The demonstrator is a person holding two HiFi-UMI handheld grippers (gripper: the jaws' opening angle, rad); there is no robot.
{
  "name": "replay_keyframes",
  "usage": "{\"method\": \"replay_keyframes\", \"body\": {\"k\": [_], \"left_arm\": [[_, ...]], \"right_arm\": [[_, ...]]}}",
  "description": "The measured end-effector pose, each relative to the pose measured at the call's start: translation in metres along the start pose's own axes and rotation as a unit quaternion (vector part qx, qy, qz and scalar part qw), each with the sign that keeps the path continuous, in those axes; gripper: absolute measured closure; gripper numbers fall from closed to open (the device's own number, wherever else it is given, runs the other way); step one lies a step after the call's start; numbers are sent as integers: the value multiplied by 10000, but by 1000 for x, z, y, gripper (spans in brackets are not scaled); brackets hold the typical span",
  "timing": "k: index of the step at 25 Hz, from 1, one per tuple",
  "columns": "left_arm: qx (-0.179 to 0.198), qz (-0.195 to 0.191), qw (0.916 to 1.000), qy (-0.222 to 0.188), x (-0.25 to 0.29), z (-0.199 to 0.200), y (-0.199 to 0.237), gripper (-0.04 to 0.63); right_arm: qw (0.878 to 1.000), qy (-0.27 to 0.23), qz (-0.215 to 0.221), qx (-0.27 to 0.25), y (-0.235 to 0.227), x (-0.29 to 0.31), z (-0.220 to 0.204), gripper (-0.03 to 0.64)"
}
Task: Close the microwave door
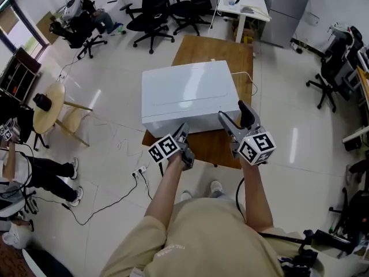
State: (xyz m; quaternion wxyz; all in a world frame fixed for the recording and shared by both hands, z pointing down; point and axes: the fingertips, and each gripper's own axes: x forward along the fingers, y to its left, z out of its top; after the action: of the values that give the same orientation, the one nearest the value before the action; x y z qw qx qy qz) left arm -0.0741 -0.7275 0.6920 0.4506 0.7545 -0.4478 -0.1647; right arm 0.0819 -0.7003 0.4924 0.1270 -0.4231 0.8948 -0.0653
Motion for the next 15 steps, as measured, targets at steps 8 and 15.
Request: {"method": "replay_keyframes", "body": {"k": [8,15], "left_arm": [[3014,470,9517,-350,-101,69,-30,349],[4664,624,8770,-968,-174,102,-46,206]], "right_arm": [[9996,172,-106,-192,69,2,-26,252],[9974,252,-481,-467,125,-10,-53,252]]}}
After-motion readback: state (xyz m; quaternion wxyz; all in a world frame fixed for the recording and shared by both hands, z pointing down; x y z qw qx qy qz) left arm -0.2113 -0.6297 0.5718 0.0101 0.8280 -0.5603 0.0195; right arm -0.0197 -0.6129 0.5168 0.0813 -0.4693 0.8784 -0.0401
